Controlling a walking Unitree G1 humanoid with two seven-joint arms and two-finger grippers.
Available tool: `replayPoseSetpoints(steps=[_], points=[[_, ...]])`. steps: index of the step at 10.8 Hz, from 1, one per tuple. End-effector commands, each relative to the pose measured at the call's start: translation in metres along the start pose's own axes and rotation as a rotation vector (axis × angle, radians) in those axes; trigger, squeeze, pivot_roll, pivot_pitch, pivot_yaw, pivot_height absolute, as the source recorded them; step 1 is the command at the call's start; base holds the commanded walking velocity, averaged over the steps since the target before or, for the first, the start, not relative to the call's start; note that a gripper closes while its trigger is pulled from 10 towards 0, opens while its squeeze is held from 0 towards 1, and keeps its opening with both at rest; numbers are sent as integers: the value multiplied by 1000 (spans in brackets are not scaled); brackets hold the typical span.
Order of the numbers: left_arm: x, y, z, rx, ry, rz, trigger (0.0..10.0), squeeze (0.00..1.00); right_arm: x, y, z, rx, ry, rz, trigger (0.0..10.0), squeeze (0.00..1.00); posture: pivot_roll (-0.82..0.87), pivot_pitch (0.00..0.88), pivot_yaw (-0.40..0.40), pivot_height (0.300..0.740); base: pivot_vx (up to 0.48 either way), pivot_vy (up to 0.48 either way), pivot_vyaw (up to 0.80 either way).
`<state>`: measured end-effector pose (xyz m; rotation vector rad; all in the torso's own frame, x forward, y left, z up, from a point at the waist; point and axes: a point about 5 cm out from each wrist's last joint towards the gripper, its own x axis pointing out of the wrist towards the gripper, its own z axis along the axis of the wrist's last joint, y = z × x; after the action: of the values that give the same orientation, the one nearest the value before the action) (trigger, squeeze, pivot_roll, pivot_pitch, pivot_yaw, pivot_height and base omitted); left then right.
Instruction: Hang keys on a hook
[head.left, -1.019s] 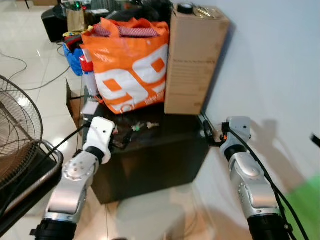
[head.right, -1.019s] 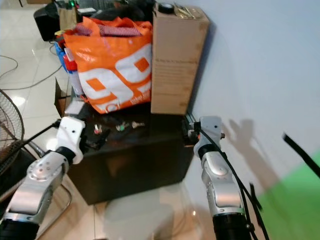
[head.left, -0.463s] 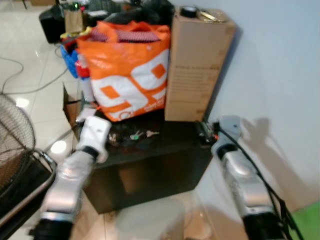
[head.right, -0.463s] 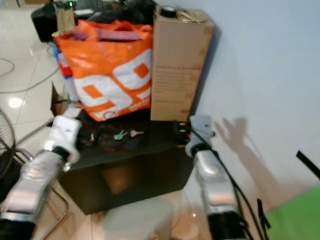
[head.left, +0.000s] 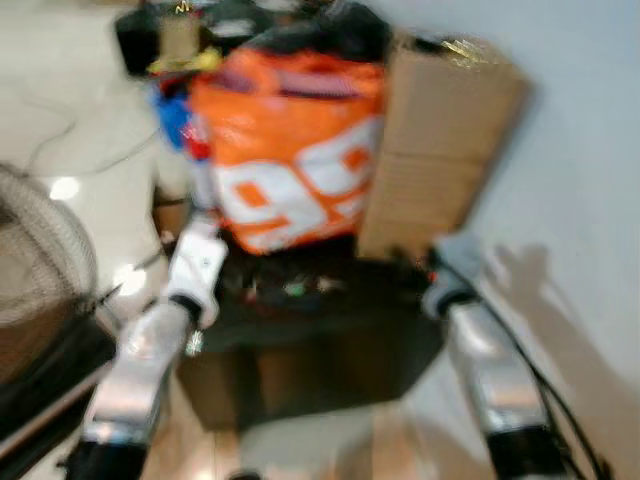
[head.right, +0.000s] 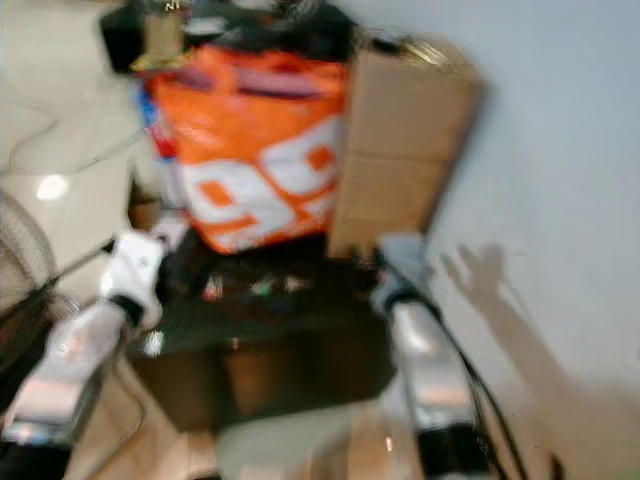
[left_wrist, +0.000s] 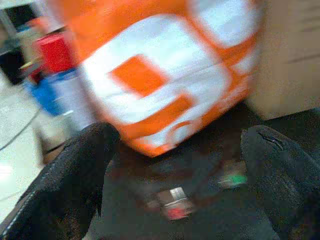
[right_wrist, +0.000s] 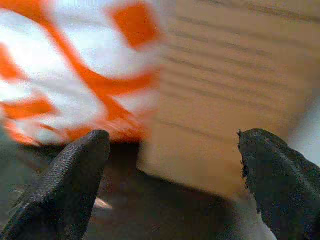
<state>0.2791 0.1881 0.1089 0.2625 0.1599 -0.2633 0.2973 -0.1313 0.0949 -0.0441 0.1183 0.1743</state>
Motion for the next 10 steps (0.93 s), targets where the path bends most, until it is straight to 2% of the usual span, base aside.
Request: replayPoseSetpoints(steps=[1,6,10], points=[[3,-5,5,6,-17,-13,10000,27,-1,-12,-1,-18,5,-28,10000,1000,37,0,-55,740,379,0,800],[4,-6,6,2,-21,-8,10000,27,1,-19,1,-27,5,-36,10000,1000,33,0,-57,740,376,0,800],[6,-6,6,-3,-23,-3,10000,27,2,-29,-2,-41,31,-49,10000,1000,34,0,-70,740,365,0,0]])
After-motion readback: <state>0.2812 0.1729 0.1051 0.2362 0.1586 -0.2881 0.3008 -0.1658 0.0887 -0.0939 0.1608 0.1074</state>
